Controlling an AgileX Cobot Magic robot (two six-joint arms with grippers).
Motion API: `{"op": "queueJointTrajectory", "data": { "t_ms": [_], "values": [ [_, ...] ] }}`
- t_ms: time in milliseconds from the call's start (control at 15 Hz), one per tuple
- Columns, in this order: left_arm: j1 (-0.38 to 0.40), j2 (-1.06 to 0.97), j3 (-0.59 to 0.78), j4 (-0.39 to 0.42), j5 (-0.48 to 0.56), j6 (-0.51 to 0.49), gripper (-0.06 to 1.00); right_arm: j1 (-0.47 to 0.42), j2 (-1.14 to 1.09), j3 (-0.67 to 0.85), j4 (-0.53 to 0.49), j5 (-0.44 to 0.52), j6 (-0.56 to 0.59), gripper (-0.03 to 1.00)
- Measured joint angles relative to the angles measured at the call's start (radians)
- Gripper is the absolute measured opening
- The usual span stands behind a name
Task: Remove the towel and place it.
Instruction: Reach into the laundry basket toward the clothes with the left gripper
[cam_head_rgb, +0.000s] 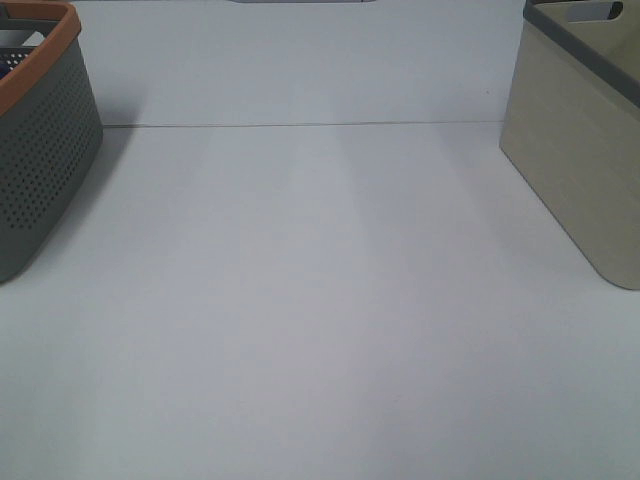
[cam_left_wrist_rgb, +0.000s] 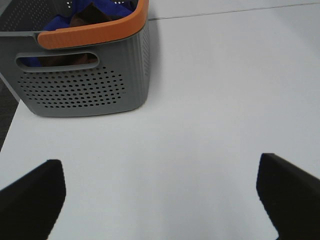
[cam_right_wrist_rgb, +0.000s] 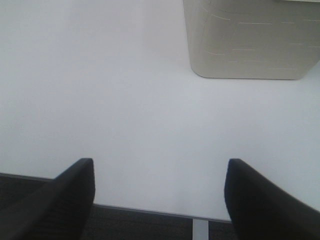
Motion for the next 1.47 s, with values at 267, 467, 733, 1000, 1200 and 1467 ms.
{"op": "queueJointTrajectory", "data": {
  "t_ms": [267,467,733,1000,1200,1467],
  "values": [
    [0.000,0.000,0.000,0.000,0.000,0.000,0.99,0.000,0.000,0.000,0.000,0.000,0.000,0.64],
    [0.000,0.000,0.000,0.000,0.000,0.000,0.99,0.000,0.000,0.000,0.000,0.000,0.000,0.64],
    [0.000,0.000,0.000,0.002,0.000,0.000,0.99,0.000,0.000,0.000,0.000,0.000,0.000,0.64],
    [0.000,0.000,0.000,0.012,0.000,-0.005,0.99,0.000,0.000,0.000,0.000,0.000,0.000,0.64],
    [0.000,0.000,0.000,0.052,0.000,-0.036,0.99,0.000,0.000,0.000,0.000,0.000,0.000,0.64],
    [0.000,0.000,0.000,0.055,0.000,-0.042,0.99,0.000,0.000,0.000,0.000,0.000,0.000,0.64]
  ]
}}
